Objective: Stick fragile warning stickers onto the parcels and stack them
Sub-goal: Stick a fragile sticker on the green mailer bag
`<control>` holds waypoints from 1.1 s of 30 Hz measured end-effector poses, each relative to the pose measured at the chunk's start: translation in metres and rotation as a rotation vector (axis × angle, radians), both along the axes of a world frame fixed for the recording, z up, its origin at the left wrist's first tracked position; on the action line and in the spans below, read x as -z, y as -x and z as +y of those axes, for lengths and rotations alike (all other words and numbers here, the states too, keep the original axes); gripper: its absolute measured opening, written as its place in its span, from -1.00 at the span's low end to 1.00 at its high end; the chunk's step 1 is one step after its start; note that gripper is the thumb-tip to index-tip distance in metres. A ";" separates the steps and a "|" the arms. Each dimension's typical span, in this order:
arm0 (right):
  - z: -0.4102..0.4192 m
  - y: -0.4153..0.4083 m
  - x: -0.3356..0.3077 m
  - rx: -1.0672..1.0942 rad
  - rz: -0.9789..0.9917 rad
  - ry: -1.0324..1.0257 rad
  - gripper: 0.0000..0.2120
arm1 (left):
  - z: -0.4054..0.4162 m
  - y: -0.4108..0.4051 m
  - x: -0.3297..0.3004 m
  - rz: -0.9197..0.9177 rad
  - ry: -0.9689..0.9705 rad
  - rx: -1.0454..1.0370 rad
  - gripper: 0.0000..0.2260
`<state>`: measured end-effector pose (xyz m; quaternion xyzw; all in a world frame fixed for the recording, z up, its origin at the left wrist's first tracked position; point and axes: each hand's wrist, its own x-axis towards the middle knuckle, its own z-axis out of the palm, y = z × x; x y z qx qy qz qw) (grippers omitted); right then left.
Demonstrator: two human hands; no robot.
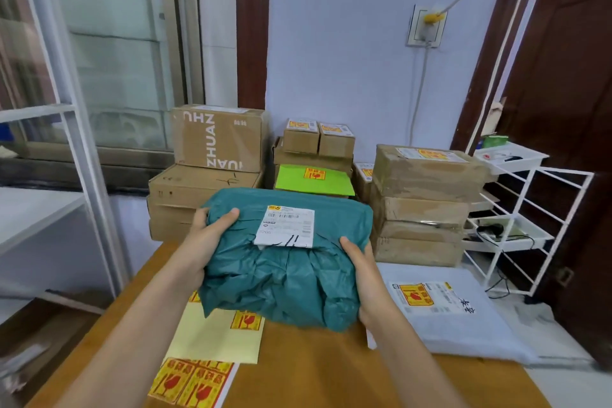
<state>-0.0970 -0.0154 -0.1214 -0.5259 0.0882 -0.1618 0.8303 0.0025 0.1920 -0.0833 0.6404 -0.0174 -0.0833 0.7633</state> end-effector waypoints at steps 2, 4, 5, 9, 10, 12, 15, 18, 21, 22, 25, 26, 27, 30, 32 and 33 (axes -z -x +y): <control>-0.005 0.013 0.005 0.016 0.032 0.007 -0.62 | -0.006 0.011 0.008 0.029 0.009 0.015 -0.58; -0.009 0.027 0.009 0.040 0.064 0.024 -0.65 | -0.011 0.023 0.017 0.060 0.008 0.036 -0.59; -0.011 0.034 0.012 0.046 0.076 0.029 -0.67 | -0.013 0.029 0.022 0.074 -0.002 0.048 -0.59; -0.017 0.057 0.026 0.086 0.166 0.043 -0.71 | -0.019 0.050 0.043 0.127 -0.047 0.099 -0.58; -0.017 0.063 0.029 0.101 0.195 0.048 -0.72 | -0.020 0.054 0.049 0.136 -0.063 0.107 -0.57; -0.018 0.073 0.035 0.109 0.235 0.075 -0.76 | -0.021 0.062 0.058 0.151 -0.100 0.125 -0.55; -0.019 0.086 0.039 0.100 0.284 0.163 -0.86 | -0.022 0.073 0.067 0.173 -0.163 0.159 -0.50; -0.020 0.091 0.043 0.127 0.333 0.326 -0.84 | -0.021 0.081 0.075 0.181 -0.222 0.176 -0.45; -0.022 0.090 0.053 0.233 0.354 0.581 -0.91 | -0.020 0.085 0.080 0.153 -0.300 0.177 -0.40; -0.022 0.089 0.054 0.279 0.335 0.654 -0.94 | -0.019 0.085 0.082 0.135 -0.332 0.175 -0.40; -0.024 0.089 0.059 0.412 0.244 0.858 -0.76 | -0.016 0.083 0.087 -0.001 -0.464 0.119 -0.41; -0.024 0.090 0.060 0.468 0.233 0.923 -0.68 | -0.015 0.083 0.088 -0.082 -0.520 0.071 -0.41; -0.023 0.092 0.061 0.529 0.202 0.983 -0.64 | -0.013 0.084 0.089 -0.181 -0.585 0.013 -0.42; -0.016 0.100 0.056 0.713 -0.059 1.250 -0.77 | -0.010 0.092 0.083 -0.603 -0.757 -0.148 -0.52; -0.009 0.106 0.052 0.711 -0.274 1.437 -0.83 | -0.011 0.100 0.077 -0.811 -0.770 -0.046 -0.57; -0.004 0.108 0.050 0.641 -0.354 1.510 -0.84 | -0.012 0.103 0.075 -0.850 -0.769 0.062 -0.55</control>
